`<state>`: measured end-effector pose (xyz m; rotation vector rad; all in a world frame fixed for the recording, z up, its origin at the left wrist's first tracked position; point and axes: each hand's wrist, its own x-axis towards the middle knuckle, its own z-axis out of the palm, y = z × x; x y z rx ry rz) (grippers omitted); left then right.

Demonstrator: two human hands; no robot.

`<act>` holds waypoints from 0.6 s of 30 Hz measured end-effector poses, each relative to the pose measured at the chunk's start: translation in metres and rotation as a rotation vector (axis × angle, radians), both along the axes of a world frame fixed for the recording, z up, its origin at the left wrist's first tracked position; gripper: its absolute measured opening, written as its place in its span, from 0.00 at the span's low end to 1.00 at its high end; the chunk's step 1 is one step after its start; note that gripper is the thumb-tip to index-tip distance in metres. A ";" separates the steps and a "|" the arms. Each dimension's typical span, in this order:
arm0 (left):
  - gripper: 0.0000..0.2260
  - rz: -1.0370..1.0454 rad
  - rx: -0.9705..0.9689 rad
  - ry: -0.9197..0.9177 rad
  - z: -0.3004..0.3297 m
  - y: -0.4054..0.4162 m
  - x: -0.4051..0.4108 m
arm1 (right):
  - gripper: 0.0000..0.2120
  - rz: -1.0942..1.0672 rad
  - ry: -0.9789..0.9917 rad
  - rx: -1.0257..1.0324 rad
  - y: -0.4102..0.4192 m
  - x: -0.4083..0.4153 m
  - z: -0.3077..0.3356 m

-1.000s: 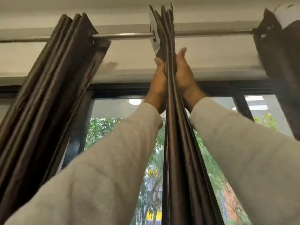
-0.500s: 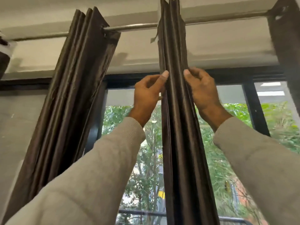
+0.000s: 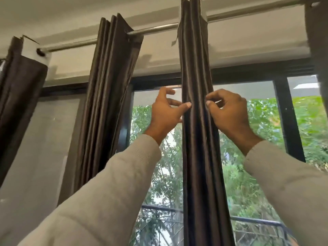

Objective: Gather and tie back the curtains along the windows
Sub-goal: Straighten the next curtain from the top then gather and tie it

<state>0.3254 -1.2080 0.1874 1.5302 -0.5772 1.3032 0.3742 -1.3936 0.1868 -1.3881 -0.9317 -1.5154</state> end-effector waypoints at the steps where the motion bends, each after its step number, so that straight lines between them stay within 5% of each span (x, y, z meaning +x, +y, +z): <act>1: 0.23 0.018 0.013 0.037 -0.007 0.000 0.001 | 0.07 -0.004 0.035 0.000 0.001 0.000 -0.006; 12: 0.09 0.151 0.036 0.053 -0.050 0.026 0.002 | 0.10 -0.070 0.304 -0.009 0.004 -0.025 -0.045; 18: 0.07 0.057 0.076 0.126 -0.069 0.031 0.006 | 0.10 -0.157 0.373 -0.036 0.014 -0.035 -0.066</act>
